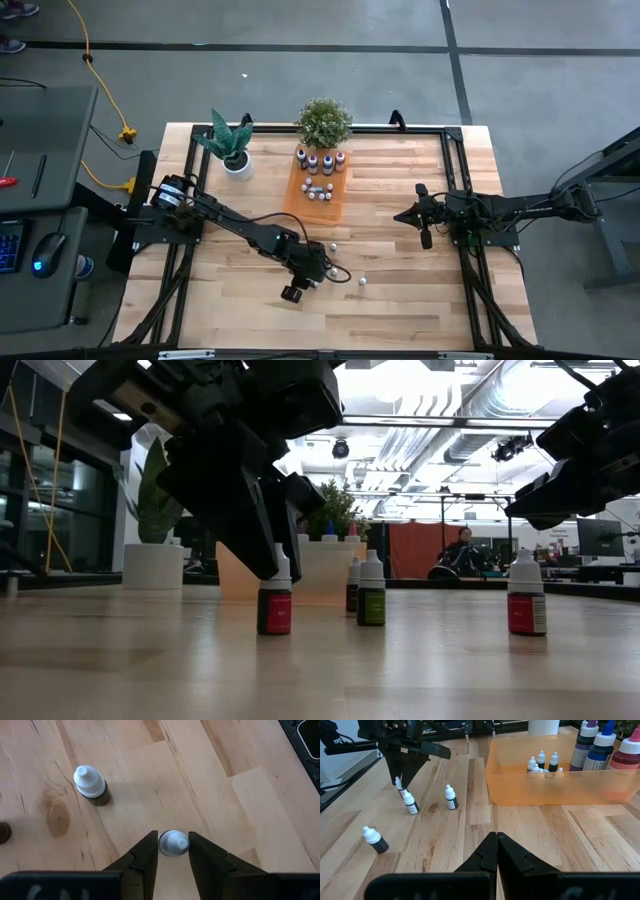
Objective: Pick & Place food coloring
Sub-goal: Put the left small red food coloring bottle into the orange bin
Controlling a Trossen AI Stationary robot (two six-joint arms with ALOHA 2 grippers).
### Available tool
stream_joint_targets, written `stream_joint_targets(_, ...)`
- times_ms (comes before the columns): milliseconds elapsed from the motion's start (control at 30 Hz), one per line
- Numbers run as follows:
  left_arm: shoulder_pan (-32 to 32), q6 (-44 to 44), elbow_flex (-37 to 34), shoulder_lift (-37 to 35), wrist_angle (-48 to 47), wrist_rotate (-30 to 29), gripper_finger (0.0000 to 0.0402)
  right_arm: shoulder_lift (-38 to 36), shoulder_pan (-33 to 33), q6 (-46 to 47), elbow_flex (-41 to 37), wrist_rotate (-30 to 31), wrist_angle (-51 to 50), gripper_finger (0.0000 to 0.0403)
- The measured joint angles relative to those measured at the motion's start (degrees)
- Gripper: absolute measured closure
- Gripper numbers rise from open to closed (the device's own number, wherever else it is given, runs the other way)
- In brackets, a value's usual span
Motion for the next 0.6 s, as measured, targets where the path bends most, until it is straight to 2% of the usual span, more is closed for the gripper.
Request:
stream_joint_targets(367,0.0,0.0,0.0,0.0,0.0,-0.3,0.03,0.0,0.0,0.0,0.0,0.0,0.0,0.0402)
stream_joint_targets(600,0.0,-0.1,0.0,0.0,0.2,-1.1,0.0353,0.0,0.0,0.0,0.0,0.0,0.0,0.0402)
